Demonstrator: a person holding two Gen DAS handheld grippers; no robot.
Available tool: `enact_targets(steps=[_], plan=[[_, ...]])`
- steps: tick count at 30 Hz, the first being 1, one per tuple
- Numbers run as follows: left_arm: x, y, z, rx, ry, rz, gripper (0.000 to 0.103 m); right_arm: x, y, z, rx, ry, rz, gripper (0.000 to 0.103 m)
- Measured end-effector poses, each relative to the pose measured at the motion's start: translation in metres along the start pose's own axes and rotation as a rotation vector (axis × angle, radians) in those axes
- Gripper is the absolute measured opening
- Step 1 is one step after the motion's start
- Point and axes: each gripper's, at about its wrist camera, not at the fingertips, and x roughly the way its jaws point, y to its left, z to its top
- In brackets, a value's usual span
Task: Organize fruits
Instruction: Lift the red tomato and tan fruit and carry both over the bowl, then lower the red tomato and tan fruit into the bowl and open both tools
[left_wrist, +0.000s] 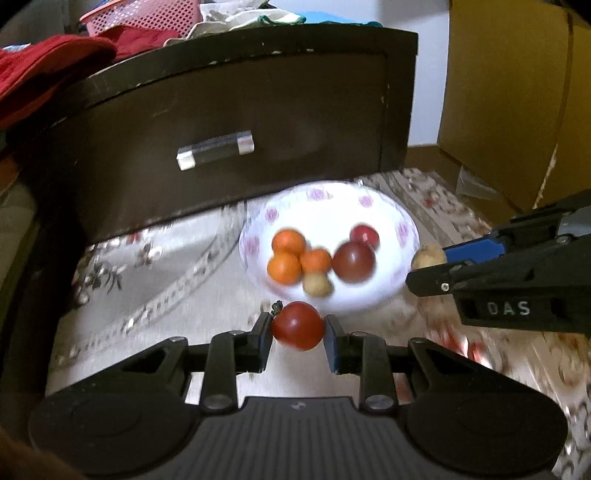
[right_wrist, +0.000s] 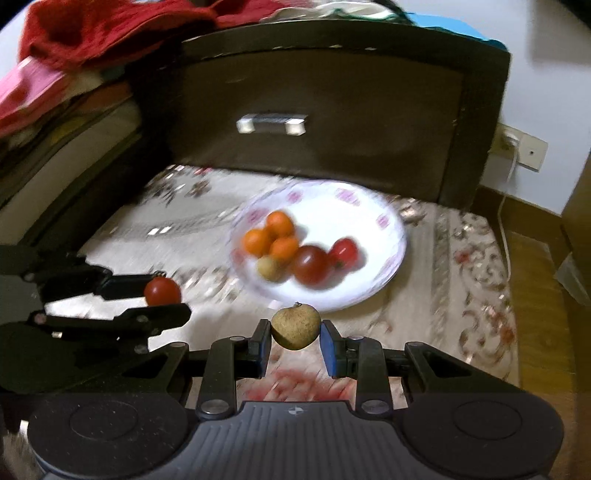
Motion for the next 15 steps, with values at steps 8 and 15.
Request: enact_targets(steps=[8, 15], plan=[[0.033, 0.001, 0.031, 0.012, -0.02, -0.009, 0.036, 0.031, -0.023, 0.035, 0.031, -0.018, -0.029, 0.025], [0.059, 0.003, 0.041, 0.016, -0.017, -0.014, 0.036, 0.056, -0.032, 0.052, 0.014, -0.018, -0.036, 0.025]])
